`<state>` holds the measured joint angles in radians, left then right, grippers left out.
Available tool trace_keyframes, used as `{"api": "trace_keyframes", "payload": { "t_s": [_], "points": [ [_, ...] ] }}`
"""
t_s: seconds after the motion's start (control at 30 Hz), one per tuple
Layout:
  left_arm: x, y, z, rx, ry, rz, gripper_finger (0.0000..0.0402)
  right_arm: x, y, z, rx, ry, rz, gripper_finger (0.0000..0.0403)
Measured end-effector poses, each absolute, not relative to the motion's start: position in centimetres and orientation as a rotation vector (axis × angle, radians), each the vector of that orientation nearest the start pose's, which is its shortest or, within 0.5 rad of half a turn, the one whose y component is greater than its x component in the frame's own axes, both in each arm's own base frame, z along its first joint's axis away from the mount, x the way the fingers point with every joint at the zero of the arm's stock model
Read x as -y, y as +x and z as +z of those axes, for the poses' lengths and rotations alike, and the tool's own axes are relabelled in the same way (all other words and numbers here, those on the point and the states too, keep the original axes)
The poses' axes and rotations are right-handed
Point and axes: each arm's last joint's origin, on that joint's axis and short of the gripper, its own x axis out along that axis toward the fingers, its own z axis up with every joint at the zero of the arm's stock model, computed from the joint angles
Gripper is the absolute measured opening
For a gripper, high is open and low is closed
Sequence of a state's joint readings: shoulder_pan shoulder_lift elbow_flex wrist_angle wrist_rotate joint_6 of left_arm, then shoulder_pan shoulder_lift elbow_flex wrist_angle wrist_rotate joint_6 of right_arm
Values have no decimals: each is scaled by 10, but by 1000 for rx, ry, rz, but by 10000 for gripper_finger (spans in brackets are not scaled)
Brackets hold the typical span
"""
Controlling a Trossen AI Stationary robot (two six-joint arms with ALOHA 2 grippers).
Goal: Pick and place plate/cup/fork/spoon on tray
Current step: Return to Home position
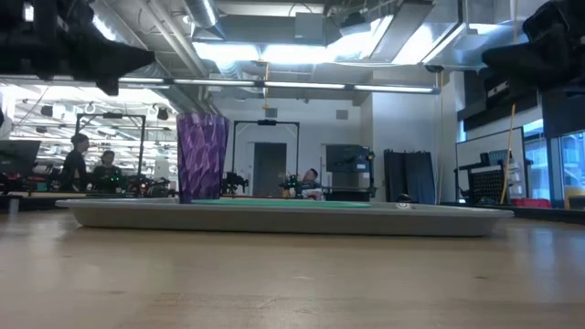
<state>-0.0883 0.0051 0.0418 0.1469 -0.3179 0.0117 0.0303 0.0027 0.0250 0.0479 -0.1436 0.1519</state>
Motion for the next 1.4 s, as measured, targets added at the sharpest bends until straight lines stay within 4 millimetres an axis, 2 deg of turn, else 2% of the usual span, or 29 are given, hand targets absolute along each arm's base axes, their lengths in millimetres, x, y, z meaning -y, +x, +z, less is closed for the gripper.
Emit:
{"api": "trace_keyframes", "payload": {
  "t_s": [0.07,0.43,0.67,0.87,1.4],
  "points": [
    [0,95,181,167,-22,212,0,-7,96,175,42,147,178,0],
    [-1,95,182,167,2,195,0,-7,96,172,27,19,173,0],
    [-1,96,180,151,6,197,0,-7,96,171,13,50,159,0],
    [-2,96,173,79,21,228,0,-3,96,170,0,126,32,15],
    [-2,96,172,59,25,238,0,-3,96,170,2,125,24,27]
  ]
}}
